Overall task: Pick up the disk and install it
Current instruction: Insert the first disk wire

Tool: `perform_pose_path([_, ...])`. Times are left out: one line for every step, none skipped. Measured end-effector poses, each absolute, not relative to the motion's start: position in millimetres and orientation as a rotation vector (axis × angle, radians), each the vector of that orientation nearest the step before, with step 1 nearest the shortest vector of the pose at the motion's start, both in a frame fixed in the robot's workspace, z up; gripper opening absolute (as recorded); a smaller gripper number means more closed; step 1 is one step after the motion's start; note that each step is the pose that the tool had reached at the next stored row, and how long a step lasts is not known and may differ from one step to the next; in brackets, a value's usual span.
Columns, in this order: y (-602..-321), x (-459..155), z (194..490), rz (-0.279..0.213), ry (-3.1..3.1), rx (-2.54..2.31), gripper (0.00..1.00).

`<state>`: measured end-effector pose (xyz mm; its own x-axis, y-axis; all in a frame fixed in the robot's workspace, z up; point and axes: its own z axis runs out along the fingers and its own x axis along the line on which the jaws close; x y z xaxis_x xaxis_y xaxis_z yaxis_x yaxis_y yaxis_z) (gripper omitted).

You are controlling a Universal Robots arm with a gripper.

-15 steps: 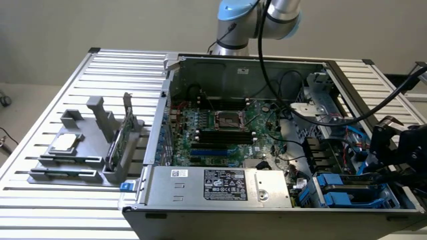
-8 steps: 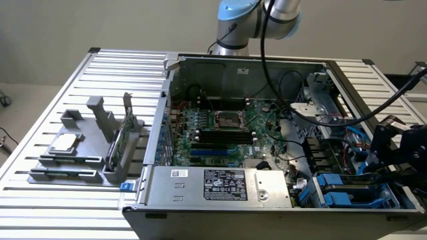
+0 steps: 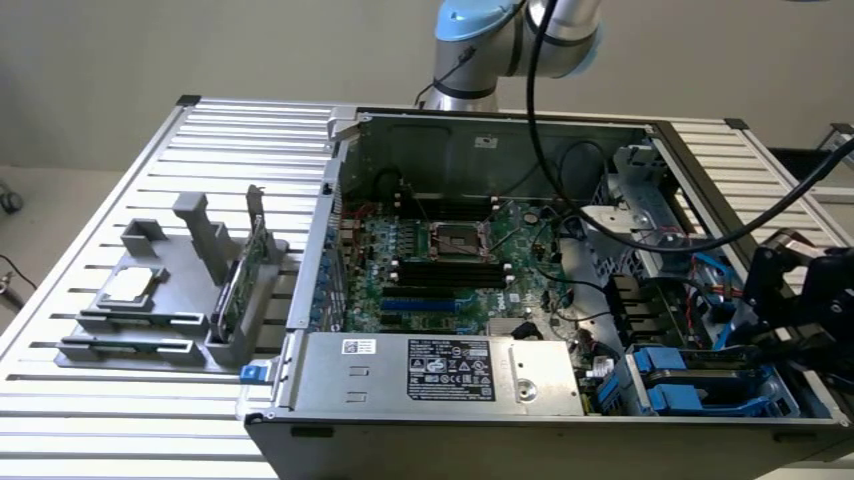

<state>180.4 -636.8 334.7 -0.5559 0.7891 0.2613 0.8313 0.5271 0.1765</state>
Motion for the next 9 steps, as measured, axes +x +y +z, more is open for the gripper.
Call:
perform_pose_path([-636.6,180.7,334.8,-0.422,-2.611,-1.396,0.30])
perform_pose_path([-636.4,180.8,334.8,-0.421,-2.610,-1.396,0.30])
perform_pose_path([-636.3,180.9,334.8,-0.421,-2.609,-1.396,0.30])
perform_pose_path([-636.2,181.1,334.8,-0.421,-2.609,-1.396,0.30])
perform_pose_path([-636.1,181.5,334.8,-0.421,-2.609,-1.396,0.30])
perform_pose_path([-635.9,181.8,334.8,-0.421,-2.609,-1.395,0.30])
perform_pose_path([-635.7,182.0,334.7,-0.421,-2.608,-1.395,0.30])
perform_pose_path([-635.4,182.1,334.8,-0.420,-2.608,-1.395,0.30])
perform_pose_path([-635.0,182.2,334.8,-0.420,-2.607,-1.395,0.30])
